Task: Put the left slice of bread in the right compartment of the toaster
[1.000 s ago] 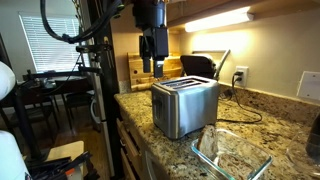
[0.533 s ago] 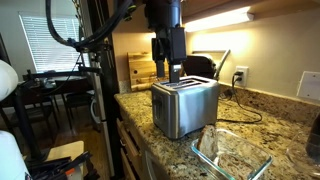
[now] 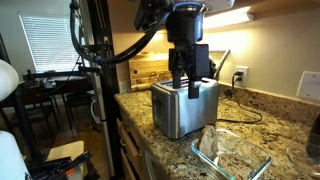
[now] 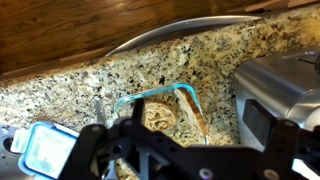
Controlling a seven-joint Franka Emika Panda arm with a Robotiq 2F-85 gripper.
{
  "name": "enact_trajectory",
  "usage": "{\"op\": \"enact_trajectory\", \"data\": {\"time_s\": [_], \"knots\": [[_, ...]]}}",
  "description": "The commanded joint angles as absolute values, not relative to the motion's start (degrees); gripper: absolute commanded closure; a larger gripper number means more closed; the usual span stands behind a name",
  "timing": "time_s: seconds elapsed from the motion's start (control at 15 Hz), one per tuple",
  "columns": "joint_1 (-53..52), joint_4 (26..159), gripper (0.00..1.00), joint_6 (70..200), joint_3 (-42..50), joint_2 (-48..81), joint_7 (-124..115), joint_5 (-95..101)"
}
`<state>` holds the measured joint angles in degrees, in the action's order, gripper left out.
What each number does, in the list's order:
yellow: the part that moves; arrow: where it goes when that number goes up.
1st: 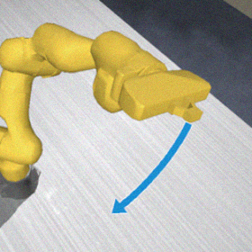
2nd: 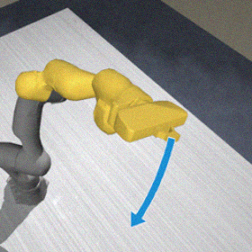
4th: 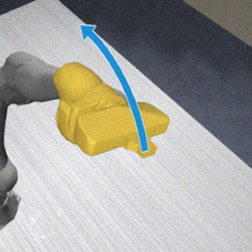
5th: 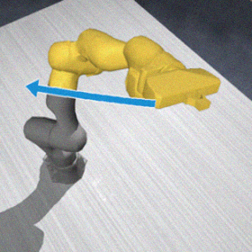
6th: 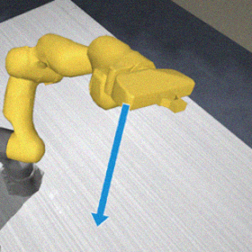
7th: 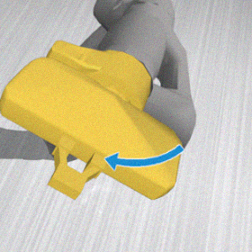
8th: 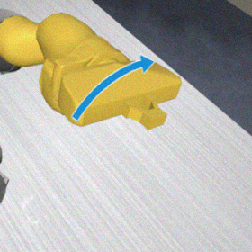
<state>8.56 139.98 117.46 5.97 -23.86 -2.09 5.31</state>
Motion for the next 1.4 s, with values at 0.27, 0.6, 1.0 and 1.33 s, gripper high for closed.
{"op": "enact_trajectory", "data": {"time_s": [0.27, 0.6, 1.0, 1.33], "knots": [[8.7, 133.0, 0.0, 118.1, 9.3, -14.9, 3.4, 4.3], [8.7, 129.1, 0.0, 117.3, 10.7, -10.2, 6.8, 3.0], [8.1, 128.5, 0.0, 115.6, 10.1, -10.2, 10.0, 1.4], [7.9, 128.6, 0.0, 114.6, 9.9, -9.8, 11.6, 0.7]]}}
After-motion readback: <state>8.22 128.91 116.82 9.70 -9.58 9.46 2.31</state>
